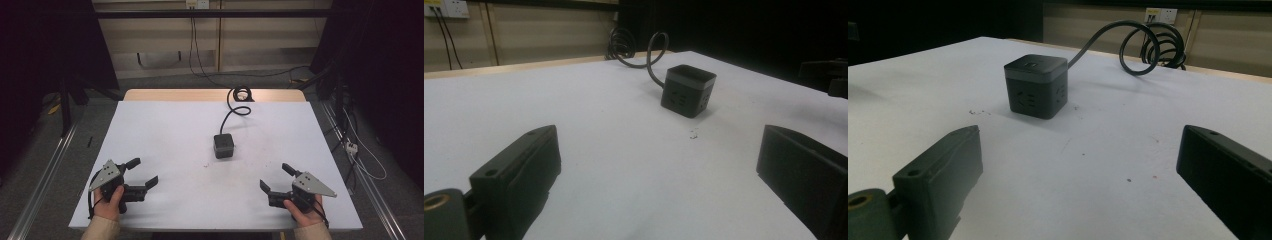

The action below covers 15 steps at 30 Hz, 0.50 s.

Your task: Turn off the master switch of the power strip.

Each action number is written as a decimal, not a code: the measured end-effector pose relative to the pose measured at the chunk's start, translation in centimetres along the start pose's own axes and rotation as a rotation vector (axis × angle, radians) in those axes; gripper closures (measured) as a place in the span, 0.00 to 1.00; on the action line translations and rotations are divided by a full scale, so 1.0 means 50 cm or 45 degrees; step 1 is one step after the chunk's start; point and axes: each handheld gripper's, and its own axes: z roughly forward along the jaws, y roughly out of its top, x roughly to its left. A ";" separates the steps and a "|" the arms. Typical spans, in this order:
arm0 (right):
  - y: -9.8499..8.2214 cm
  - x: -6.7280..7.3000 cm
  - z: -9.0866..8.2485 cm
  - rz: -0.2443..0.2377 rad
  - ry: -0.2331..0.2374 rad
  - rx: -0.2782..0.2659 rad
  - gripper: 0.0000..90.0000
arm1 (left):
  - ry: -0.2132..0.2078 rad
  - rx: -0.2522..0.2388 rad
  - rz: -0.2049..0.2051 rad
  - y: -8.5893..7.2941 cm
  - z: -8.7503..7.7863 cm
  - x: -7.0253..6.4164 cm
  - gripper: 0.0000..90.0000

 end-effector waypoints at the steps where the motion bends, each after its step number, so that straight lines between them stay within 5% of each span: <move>1: 0.000 0.001 0.002 0.000 0.003 0.001 0.05 | 0.000 0.000 0.000 0.000 0.000 0.000 0.04; 15: 0.014 0.011 0.026 -0.029 0.017 0.006 0.06 | -0.013 -0.004 0.005 0.000 -0.001 0.000 0.04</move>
